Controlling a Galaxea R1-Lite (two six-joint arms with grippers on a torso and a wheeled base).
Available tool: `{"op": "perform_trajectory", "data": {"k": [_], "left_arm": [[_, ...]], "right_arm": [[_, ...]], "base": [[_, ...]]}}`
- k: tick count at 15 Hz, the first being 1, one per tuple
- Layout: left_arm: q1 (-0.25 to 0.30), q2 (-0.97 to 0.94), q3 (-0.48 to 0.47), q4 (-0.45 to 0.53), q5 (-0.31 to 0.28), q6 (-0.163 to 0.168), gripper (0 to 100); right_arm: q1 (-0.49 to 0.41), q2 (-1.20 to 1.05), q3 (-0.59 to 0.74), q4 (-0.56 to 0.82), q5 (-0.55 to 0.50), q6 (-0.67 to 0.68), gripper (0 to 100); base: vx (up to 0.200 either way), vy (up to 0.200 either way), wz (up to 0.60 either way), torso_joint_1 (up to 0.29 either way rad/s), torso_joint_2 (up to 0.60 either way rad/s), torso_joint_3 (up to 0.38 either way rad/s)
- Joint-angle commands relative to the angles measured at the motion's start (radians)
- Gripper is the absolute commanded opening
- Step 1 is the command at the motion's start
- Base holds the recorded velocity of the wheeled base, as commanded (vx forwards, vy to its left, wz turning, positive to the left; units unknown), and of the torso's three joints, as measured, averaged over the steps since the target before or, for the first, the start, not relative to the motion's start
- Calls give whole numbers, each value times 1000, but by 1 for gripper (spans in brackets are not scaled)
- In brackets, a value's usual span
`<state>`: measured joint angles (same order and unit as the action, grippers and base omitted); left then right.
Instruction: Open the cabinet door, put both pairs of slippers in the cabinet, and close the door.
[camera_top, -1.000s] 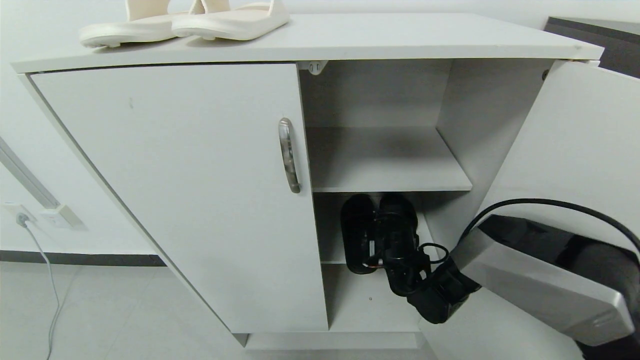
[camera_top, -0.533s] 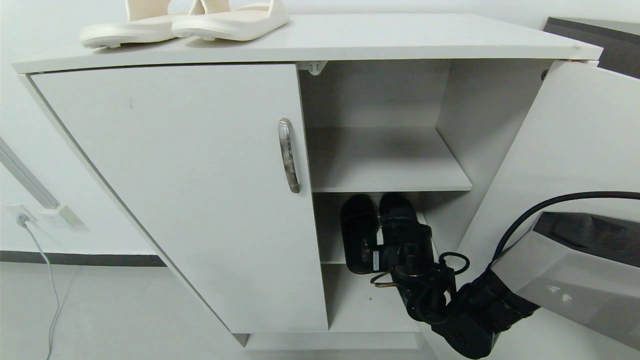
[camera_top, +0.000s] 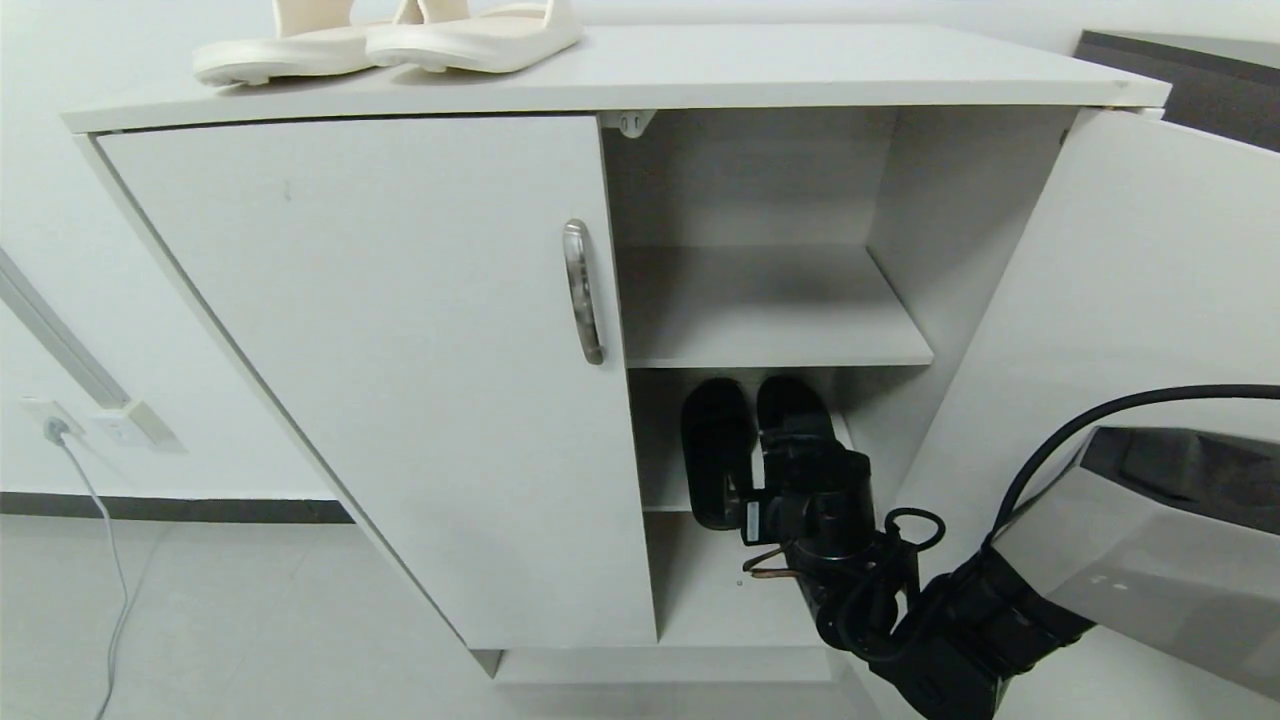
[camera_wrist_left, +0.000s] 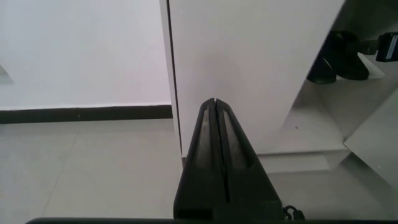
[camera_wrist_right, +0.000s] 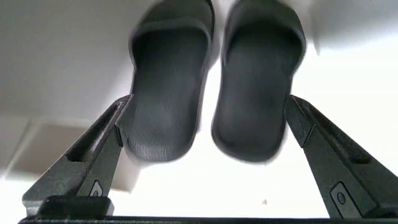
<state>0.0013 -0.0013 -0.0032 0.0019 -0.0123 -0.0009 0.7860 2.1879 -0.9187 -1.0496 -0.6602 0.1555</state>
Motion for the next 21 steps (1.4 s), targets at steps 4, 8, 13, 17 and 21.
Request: {"op": "perform_trajectory", "data": {"k": [4,8,13,17,21], "left_arm": [[0,1,0,0,0,-1,0],[0,1,0,0,0,1,0],[0,1,0,0,0,-1,0],[0,1,0,1,0,-1,0],[0,1,0,1,-1,-1,0]], "right_arm": [[1,-2,29,-1,-2,-2,100],[1,-3,35,-15,-6,-4,100],[6,-13,61,-35,-24,-8,100],[6,-20,66,-36,-24,-8,100],[7,-20,69,-44,-24,-8,100]], "base": [[-200,0,0,0,4,4],[-100,0,0,1,2,2],[0,0,0,0,0,0],[0,0,0,0,0,0],[0,0,0,0,0,0]]}}
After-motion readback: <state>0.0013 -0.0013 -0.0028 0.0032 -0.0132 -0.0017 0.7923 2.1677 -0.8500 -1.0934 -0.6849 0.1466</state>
